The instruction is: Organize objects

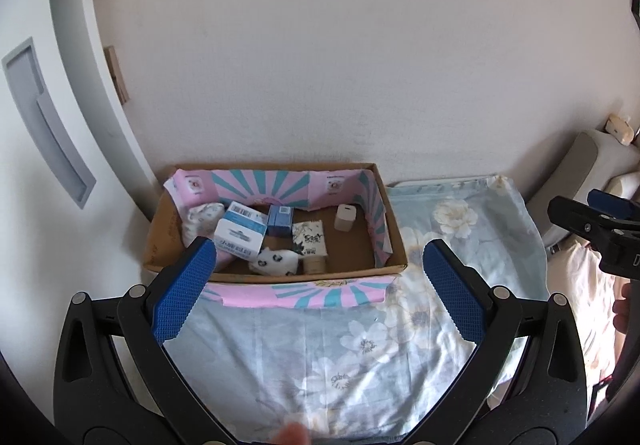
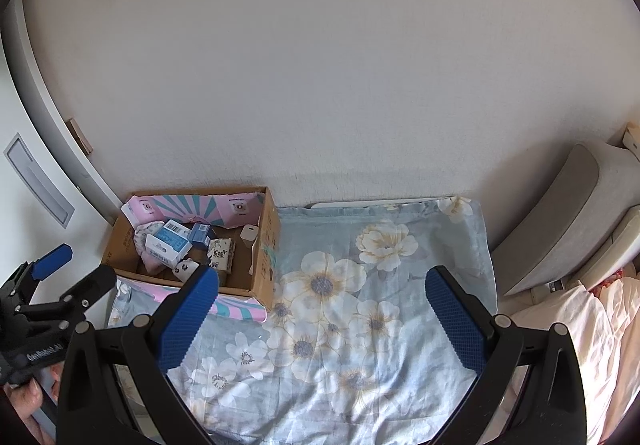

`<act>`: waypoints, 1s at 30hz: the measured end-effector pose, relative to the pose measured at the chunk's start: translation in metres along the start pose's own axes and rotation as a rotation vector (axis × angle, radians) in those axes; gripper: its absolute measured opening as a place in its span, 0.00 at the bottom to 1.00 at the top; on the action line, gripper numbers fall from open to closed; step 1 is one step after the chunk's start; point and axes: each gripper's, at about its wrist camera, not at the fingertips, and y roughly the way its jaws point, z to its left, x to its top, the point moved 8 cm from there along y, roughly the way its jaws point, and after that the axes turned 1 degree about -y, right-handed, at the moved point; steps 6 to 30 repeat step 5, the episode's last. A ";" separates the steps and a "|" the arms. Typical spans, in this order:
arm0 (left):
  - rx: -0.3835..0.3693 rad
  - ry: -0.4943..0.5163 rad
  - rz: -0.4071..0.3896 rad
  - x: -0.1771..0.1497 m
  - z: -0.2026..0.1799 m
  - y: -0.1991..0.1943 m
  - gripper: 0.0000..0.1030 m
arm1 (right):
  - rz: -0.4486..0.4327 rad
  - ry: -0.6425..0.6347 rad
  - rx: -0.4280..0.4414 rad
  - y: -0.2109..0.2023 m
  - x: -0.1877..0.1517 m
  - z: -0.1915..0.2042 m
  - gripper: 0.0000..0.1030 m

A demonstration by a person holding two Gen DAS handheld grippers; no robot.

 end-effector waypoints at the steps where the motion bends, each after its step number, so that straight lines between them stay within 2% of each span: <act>1: -0.007 -0.001 -0.008 0.000 -0.001 -0.001 1.00 | 0.000 -0.001 0.001 0.000 0.000 0.000 1.00; 5: -0.036 0.001 -0.019 0.000 -0.007 -0.001 1.00 | 0.000 -0.001 -0.004 0.000 0.000 0.000 1.00; 30: -0.036 0.001 -0.019 0.000 -0.007 -0.001 1.00 | 0.000 -0.001 -0.004 0.000 0.000 0.000 1.00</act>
